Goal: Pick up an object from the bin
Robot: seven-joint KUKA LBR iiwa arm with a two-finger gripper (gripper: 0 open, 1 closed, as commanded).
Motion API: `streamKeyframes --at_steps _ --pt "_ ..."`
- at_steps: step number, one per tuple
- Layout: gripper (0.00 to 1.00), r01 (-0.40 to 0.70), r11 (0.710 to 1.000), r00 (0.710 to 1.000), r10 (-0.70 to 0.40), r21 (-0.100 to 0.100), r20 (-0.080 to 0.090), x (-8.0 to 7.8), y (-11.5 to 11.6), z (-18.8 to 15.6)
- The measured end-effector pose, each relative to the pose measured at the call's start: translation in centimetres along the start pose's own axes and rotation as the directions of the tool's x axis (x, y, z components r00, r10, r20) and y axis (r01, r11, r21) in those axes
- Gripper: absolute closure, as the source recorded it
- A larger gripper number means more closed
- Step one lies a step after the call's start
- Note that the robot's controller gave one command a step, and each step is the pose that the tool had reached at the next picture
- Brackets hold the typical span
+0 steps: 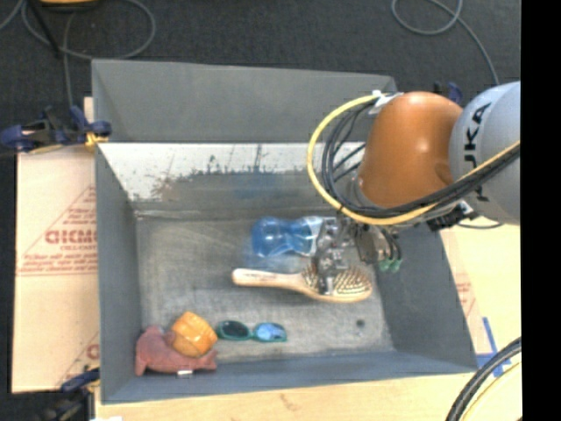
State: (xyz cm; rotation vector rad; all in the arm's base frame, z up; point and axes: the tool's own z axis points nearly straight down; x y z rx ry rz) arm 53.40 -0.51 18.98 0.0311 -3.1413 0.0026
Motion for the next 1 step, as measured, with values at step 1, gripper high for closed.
streamKeyframes --at_steps 1 --pt "1.00 0.009 1.000 1.000 -0.009 -0.002 0.009 -1.07 0.42 -3.37"
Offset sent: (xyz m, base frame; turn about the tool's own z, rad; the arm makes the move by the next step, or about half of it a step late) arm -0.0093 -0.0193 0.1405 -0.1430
